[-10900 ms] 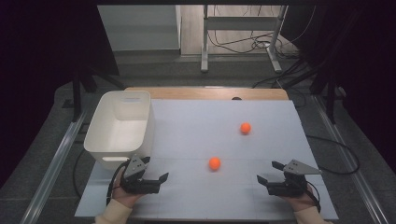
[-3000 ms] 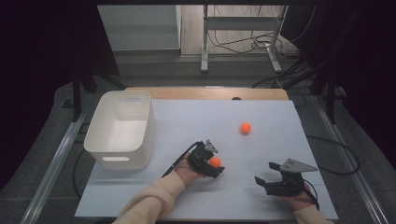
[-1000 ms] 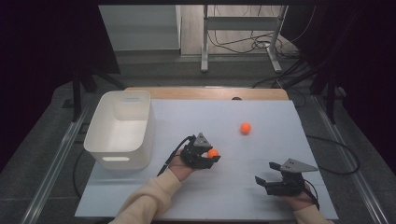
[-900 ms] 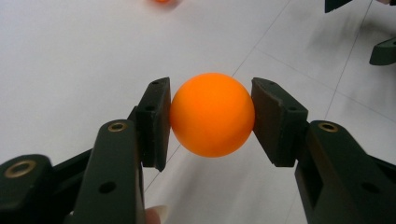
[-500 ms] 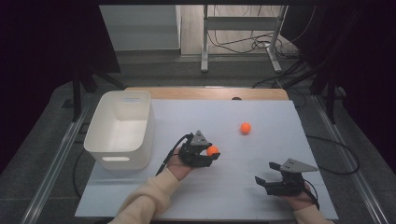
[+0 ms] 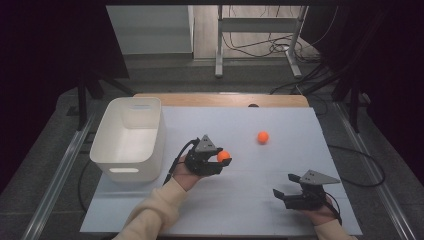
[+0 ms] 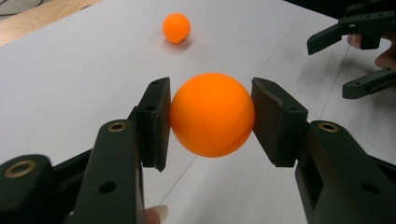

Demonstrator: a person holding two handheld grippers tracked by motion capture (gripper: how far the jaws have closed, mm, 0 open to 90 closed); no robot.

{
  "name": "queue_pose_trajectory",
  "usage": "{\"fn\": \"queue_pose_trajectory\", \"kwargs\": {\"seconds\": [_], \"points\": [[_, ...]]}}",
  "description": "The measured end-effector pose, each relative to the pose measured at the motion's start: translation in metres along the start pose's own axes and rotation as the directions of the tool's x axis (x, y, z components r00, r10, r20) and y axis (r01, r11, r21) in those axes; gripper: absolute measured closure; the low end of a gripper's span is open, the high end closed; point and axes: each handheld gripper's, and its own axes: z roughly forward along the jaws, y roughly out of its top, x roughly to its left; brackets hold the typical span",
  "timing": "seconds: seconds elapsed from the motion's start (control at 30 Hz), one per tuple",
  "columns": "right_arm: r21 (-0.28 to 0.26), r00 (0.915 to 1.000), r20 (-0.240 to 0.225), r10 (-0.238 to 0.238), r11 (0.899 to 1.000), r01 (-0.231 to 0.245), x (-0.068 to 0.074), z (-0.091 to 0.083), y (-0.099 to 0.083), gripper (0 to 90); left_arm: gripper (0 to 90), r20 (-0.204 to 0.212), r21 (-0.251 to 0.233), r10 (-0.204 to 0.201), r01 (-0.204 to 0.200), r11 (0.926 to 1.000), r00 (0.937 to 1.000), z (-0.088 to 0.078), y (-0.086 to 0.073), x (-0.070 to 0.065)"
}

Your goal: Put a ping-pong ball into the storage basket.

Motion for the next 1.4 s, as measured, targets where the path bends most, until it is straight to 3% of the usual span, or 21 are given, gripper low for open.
{"fn": "queue_pose_trajectory", "kwargs": {"seconds": [1.4], "points": [[0.001, 1.0, 0.004, -0.003, 1.0, 0.003, 0.0, 0.0, 0.0, 15.5, 50.2, -0.032, -0.077, -0.013, 0.011, 0.997, 0.9994, -0.036, 0.009, 0.012]]}}
